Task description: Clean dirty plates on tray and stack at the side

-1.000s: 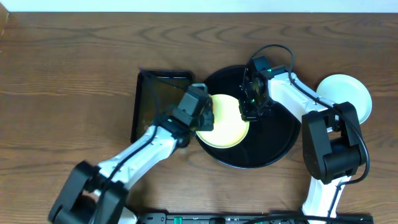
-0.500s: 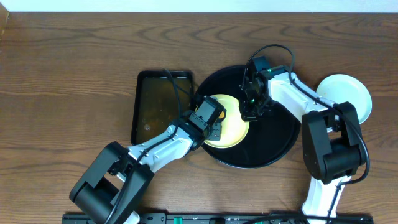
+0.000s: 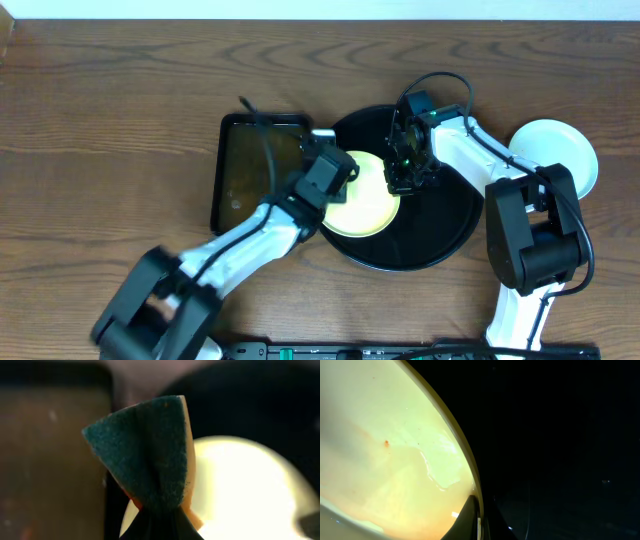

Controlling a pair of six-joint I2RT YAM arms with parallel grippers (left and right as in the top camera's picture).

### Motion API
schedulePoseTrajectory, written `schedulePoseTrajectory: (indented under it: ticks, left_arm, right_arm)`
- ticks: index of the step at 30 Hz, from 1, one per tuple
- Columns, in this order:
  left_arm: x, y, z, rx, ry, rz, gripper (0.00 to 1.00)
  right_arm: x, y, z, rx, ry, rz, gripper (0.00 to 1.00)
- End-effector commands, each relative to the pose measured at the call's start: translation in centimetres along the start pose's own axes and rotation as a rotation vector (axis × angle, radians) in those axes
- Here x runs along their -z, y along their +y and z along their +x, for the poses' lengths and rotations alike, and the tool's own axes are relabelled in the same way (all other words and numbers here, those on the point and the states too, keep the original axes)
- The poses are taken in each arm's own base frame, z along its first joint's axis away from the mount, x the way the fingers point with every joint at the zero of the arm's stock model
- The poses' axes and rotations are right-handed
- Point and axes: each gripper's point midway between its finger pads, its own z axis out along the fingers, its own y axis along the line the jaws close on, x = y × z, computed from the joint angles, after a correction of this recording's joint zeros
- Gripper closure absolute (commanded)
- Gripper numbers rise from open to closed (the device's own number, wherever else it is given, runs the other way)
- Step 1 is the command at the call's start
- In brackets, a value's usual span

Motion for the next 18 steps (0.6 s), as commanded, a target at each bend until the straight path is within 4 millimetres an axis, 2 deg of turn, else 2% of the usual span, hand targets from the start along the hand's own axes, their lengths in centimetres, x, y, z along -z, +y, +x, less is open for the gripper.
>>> schedulePoseTrajectory:
  ticks: [1,5,11,13,18]
  left_arm:
    - [3.7,-0.1,-4.6,-0.014,-0.139,0.022,0.92]
    - [4.7,2.3,-4.9,0.006,-0.122,-0.028,0.92]
    - [4.1,7.6,-2.5,0.028,0.015,-0.169,0.92]
    - [4.1,9.0,-2.0,0.042,0.046,-0.205,0.92]
    - [4.1,11.0,-1.3,0.061,0.088,-0.252,0.92]
  right_arm:
    - [-1.5,-0.9,0.9,0.003,0.041,0.061,0.99]
    - [-1.6,-0.9,0.4,0.007,0.020,0.058,0.99]
    - [-1.5,-0.5,-1.3,0.023,-0.050,0.042,0.95]
    - [-1.5,-0.3,-2.1,0.032,-0.080,0.036,0.99]
    - [-1.4,-0.2,-2.7,0.062,-0.103,0.034,0.99]
